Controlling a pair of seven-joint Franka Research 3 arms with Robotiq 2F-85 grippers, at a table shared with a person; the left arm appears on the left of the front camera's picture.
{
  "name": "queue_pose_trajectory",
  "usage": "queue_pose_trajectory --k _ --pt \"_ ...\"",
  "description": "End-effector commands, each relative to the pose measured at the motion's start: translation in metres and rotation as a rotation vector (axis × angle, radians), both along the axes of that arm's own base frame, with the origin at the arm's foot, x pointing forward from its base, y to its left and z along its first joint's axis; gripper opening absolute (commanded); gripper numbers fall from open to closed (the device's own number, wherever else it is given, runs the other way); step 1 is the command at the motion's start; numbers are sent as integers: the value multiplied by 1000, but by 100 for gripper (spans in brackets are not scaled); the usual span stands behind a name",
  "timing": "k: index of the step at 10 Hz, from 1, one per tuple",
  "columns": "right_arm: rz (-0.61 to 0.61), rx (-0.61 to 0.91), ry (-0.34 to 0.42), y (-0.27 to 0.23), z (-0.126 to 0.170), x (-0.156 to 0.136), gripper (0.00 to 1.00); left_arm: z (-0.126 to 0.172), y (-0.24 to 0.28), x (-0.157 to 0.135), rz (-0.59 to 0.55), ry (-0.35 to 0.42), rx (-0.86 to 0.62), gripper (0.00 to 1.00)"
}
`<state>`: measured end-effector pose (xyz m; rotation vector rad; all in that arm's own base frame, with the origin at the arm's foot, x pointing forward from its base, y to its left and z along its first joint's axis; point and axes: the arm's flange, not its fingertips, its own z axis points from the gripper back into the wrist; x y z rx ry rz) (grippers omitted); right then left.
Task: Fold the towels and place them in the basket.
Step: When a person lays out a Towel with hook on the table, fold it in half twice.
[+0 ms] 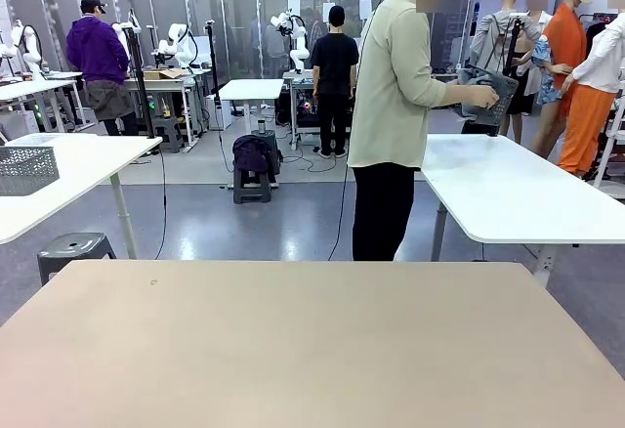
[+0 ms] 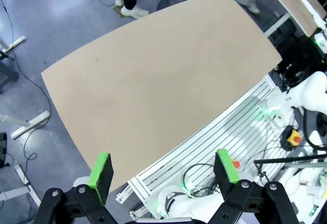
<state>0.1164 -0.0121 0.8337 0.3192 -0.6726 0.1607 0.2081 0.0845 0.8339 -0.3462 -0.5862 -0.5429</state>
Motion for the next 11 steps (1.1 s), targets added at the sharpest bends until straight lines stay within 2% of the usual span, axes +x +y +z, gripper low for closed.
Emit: queue_pose_trajectory --k 1,11 --pt "8 4 -17 0 2 -7 100 2 -2 -2 -8 -12 -1 100" --pt "8 4 -17 0 2 -7 100 2 -2 -2 -8 -12 -1 100"
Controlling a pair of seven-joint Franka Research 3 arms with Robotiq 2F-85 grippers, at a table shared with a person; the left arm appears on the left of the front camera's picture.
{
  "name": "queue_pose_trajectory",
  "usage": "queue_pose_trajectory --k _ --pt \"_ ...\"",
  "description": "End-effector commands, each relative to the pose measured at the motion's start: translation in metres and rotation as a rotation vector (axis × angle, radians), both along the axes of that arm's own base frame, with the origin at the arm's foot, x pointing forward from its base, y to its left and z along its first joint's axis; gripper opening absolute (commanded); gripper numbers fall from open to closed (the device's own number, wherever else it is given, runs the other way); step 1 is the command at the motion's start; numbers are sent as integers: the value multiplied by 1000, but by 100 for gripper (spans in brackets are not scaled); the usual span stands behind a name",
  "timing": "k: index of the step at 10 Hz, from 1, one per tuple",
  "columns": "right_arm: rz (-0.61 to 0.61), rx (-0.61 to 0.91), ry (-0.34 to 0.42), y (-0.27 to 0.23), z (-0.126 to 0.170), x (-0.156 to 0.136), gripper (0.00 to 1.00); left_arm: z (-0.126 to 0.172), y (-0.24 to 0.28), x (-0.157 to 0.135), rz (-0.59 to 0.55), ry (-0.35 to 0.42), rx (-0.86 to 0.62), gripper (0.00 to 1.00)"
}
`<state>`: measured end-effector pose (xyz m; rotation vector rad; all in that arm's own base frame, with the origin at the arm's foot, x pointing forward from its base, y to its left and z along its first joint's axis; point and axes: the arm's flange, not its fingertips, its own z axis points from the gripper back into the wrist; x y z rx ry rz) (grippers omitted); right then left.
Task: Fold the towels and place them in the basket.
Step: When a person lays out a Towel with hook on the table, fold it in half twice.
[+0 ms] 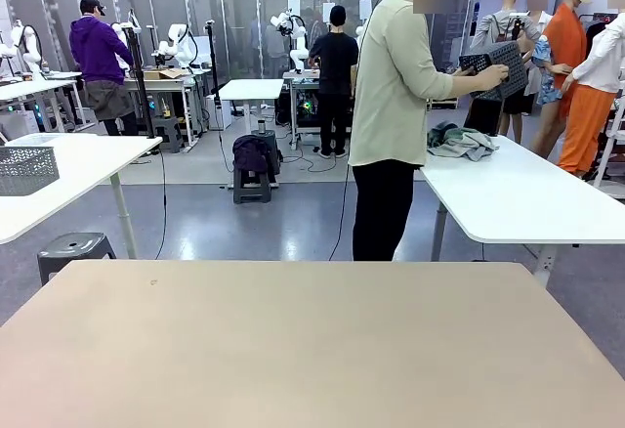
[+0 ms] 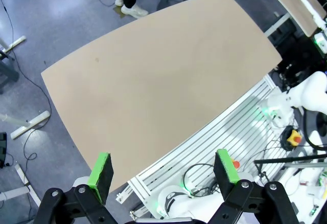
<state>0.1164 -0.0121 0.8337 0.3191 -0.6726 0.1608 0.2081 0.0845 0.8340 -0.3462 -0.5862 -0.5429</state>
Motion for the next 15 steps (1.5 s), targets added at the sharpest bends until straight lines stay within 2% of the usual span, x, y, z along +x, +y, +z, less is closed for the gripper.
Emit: queue_pose_trajectory --k 1,15 --pt "8 5 -17 0 2 -7 100 2 -2 -2 -8 -12 -1 100" --pt "8 5 -17 0 2 -7 100 2 -2 -2 -8 -12 -1 100"
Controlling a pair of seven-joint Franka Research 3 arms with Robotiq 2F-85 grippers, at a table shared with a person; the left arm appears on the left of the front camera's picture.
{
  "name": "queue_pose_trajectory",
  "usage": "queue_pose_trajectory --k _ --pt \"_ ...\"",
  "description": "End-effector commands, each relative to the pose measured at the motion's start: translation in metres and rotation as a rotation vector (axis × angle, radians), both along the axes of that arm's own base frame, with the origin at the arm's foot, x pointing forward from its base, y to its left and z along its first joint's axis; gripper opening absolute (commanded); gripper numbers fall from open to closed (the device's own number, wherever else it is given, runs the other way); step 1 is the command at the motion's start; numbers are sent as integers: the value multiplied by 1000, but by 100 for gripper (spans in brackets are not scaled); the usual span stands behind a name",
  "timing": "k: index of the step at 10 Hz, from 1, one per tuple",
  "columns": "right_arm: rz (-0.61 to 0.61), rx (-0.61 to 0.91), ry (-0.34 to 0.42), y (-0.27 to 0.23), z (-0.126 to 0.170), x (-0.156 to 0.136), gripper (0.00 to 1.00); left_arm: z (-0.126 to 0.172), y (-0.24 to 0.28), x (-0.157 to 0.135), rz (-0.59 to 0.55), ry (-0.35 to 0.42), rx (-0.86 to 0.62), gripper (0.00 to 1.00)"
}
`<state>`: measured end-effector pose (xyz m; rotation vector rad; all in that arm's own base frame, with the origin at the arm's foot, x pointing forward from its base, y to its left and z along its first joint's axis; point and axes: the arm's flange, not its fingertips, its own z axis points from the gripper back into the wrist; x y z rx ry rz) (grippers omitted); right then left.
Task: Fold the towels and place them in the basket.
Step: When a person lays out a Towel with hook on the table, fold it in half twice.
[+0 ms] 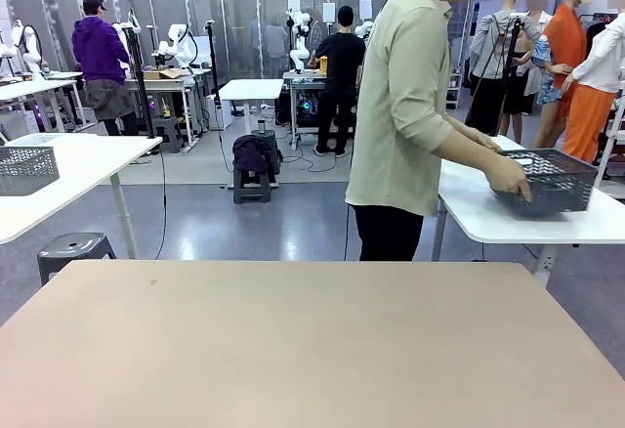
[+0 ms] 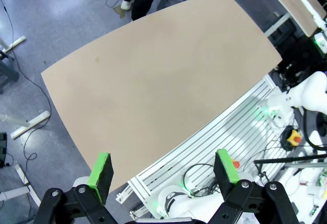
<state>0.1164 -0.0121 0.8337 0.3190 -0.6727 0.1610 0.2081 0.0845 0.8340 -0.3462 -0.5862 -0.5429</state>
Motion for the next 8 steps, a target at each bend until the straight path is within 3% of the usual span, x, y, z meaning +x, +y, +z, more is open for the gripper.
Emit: queue_pose_trajectory --k 1,8 --pt "8 5 -17 0 2 -7 100 2 -2 -2 -8 -12 -1 100" --pt "8 5 -17 0 2 -7 100 2 -2 -2 -8 -12 -1 100"
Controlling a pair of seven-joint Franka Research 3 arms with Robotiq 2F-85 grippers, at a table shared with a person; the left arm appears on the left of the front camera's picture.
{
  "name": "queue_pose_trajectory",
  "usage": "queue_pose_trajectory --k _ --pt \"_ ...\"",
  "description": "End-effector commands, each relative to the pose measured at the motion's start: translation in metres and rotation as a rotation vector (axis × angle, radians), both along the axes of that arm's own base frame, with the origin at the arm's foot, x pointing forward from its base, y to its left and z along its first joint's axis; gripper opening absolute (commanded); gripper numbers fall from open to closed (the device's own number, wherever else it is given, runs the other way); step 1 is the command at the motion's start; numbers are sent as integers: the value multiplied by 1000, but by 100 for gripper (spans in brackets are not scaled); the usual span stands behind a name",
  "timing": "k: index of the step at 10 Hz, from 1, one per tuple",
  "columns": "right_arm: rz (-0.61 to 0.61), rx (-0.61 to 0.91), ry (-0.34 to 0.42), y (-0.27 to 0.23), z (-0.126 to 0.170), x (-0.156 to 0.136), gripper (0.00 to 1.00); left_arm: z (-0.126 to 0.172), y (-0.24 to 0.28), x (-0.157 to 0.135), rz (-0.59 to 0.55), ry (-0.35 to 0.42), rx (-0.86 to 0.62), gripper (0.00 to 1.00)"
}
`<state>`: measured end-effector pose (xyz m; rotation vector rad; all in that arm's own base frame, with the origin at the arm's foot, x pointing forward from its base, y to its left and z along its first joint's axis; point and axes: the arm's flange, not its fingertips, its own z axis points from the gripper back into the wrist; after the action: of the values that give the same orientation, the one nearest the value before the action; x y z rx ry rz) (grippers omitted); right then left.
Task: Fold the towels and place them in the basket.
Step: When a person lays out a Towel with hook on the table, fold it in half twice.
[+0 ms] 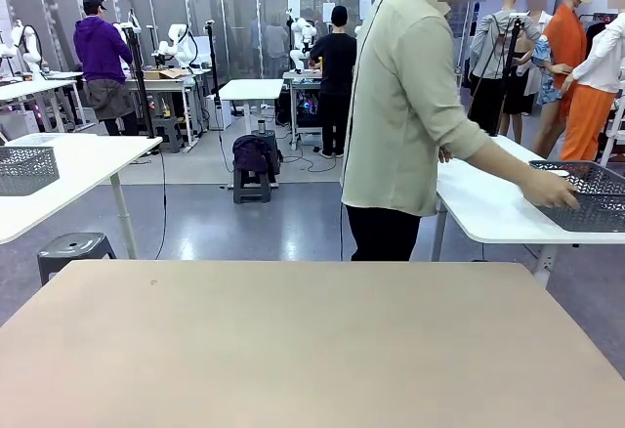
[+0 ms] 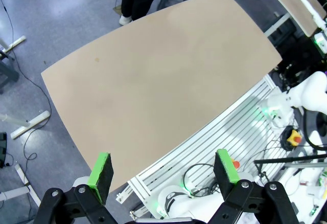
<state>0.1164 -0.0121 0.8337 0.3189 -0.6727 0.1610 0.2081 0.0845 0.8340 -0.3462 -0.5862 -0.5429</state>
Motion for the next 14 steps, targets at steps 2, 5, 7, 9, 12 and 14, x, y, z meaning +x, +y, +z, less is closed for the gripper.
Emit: queue_pose_trajectory --k 2,5,7,9,12,14 --pt "8 5 -17 0 2 -7 100 2 -2 -2 -8 -12 -1 100" --pt "8 5 -17 0 2 -7 100 2 -2 -2 -8 -12 -1 100" --pt "8 5 -17 0 2 -7 100 2 -2 -2 -8 -12 -1 100" --pt "8 5 -17 0 2 -7 100 2 -2 -2 -8 -12 -1 100" --pt "8 5 -17 0 2 -7 100 2 -2 -2 -8 -12 -1 100" --pt "8 5 -17 0 2 -7 100 2 -2 -2 -8 -12 -1 100"
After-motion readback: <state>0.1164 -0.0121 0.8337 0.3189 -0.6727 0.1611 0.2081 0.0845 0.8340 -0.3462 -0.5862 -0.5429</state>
